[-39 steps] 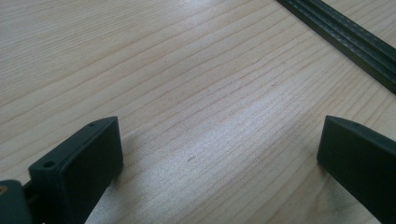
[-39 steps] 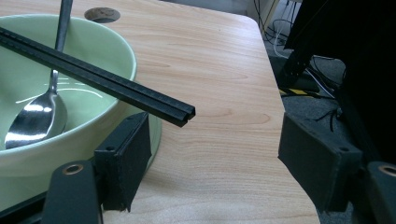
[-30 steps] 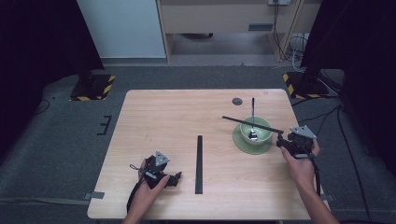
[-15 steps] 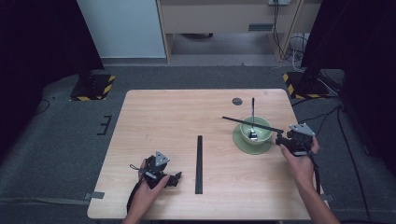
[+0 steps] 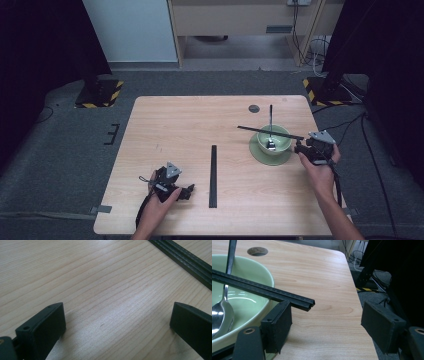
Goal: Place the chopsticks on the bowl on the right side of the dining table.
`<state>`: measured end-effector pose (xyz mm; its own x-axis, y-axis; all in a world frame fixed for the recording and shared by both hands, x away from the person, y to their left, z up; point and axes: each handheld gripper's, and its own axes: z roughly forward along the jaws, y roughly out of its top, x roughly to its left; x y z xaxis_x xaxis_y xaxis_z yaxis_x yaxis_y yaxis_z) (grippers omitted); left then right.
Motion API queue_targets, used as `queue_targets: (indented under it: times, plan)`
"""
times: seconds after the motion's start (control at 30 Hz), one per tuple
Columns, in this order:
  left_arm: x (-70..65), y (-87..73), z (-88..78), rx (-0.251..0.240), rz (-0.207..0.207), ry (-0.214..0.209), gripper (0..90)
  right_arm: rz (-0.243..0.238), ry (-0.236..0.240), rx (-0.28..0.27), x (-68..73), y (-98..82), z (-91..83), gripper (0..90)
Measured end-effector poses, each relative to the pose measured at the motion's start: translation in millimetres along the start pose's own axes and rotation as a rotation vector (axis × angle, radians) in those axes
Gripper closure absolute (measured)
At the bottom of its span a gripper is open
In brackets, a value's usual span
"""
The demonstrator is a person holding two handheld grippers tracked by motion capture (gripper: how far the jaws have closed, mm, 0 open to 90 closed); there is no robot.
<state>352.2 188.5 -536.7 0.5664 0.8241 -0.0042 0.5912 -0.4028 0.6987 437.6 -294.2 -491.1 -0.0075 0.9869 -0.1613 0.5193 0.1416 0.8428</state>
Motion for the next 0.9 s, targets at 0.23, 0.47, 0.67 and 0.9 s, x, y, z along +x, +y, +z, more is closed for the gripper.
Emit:
queue_targets:
  times: [0.23, 0.47, 0.67, 0.9]
  plan:
    - [-0.1, 0.0, 0.0, 0.000, 0.000, 0.000, 0.0, -0.017, 0.002, 0.013, -2.2, 6.1, 0.2, 23.9]
    - [0.0, 0.0, 0.0, 0.000, 0.000, 0.000, 0.0, -0.030, 0.001, 0.020, 0.1, 7.1, 2.1, 23.6]
    - [-0.1, 0.0, 0.0, 0.000, -0.001, 0.000, 0.0, -0.036, -0.004, 0.022, 2.1, 8.6, 5.0, 23.5]
    - [0.0, 0.0, 0.0, 0.000, 0.000, 0.000, 0.0, -0.028, -0.010, 0.019, 1.2, 8.1, 9.4, 23.9]
